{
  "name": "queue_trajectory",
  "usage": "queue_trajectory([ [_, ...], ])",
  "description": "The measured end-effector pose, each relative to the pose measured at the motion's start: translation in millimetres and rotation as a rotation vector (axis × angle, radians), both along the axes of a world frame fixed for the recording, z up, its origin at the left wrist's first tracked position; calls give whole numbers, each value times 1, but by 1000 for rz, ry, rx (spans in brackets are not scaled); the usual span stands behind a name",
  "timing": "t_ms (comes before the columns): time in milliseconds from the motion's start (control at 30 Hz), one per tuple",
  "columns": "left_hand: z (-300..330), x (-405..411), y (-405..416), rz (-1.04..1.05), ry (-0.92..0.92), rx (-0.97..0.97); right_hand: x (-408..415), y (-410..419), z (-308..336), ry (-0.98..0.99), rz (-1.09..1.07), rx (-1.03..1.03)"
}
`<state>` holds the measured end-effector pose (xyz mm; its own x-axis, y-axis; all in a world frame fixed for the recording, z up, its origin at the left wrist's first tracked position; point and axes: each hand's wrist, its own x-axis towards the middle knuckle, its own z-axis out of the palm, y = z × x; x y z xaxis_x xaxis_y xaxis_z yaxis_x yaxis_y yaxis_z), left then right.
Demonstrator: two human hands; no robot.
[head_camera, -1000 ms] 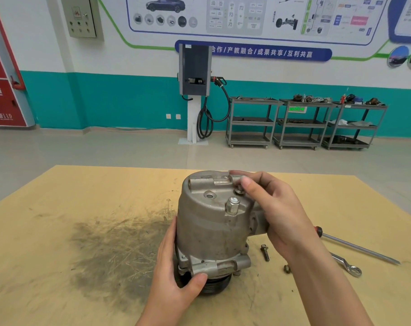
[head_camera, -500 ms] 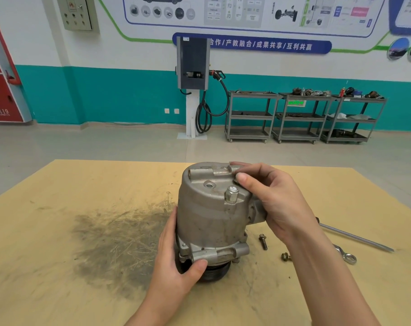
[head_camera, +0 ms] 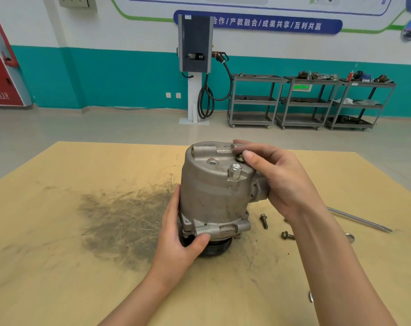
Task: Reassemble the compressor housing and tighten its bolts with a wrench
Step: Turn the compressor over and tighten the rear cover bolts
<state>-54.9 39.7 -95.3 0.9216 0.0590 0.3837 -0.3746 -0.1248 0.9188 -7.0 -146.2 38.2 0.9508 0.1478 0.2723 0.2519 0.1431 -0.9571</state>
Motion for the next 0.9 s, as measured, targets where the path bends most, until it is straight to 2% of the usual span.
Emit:
queue_trajectory([
  [133, 1, 0, 0, 3, -9, 4, -2, 3, 1, 11, -51, -12],
  [333, -1, 1, 0, 5, -17, -4, -6, 13, 1, -32, -264, -134],
  [433, -2, 1, 0, -2, -18, -10, -8, 13, 2, -33, -241, -137],
  [633, -2, 1, -1, -3, -17, -10, -6, -1, 4, -25, -13, -59],
  [900, -5, 3, 1, -8, -9, -22, 1, 4, 0, 5, -99, -40],
])
